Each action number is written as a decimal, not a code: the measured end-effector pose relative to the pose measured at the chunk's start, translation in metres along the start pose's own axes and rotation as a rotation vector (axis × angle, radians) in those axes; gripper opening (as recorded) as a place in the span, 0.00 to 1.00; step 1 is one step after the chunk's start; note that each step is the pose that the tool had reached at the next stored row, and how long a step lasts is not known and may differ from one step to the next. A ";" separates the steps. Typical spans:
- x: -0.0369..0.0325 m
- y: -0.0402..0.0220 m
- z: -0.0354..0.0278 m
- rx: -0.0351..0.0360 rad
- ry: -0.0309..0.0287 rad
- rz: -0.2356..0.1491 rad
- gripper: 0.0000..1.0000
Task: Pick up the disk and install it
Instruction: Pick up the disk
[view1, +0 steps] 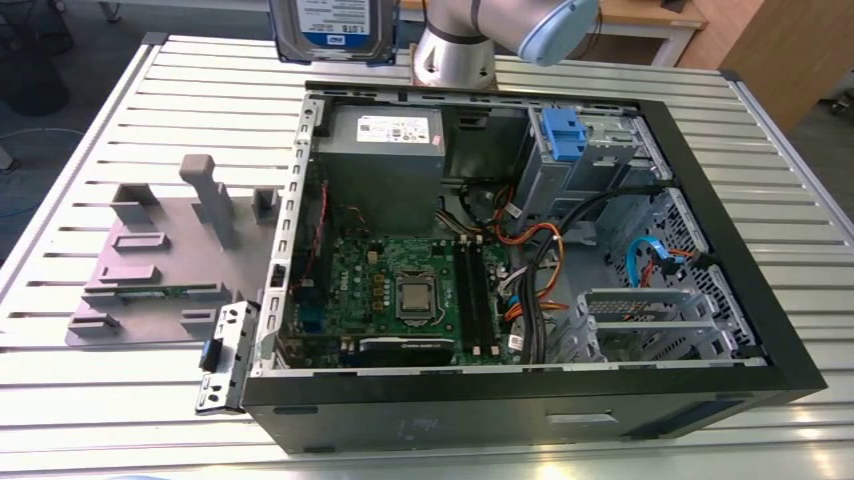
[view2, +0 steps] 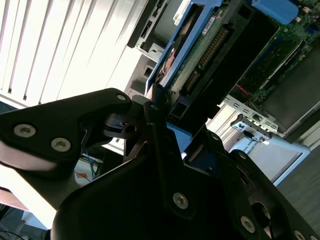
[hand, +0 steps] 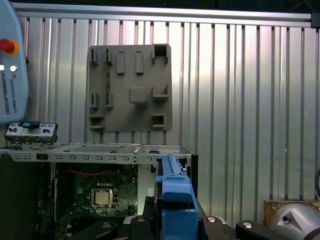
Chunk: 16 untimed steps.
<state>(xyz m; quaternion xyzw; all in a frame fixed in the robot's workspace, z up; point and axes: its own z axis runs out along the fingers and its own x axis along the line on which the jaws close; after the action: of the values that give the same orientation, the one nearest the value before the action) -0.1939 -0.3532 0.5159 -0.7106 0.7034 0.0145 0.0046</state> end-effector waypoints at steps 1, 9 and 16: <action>0.0000 -0.0003 0.0000 0.0000 0.0000 0.000 0.36; 0.0000 -0.0021 0.0000 0.0000 0.0000 0.000 0.36; 0.0000 -0.0037 0.0000 0.0000 0.0000 0.000 0.36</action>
<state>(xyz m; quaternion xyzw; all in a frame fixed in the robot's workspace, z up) -0.1903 -0.3532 0.5158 -0.7106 0.7034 0.0145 0.0046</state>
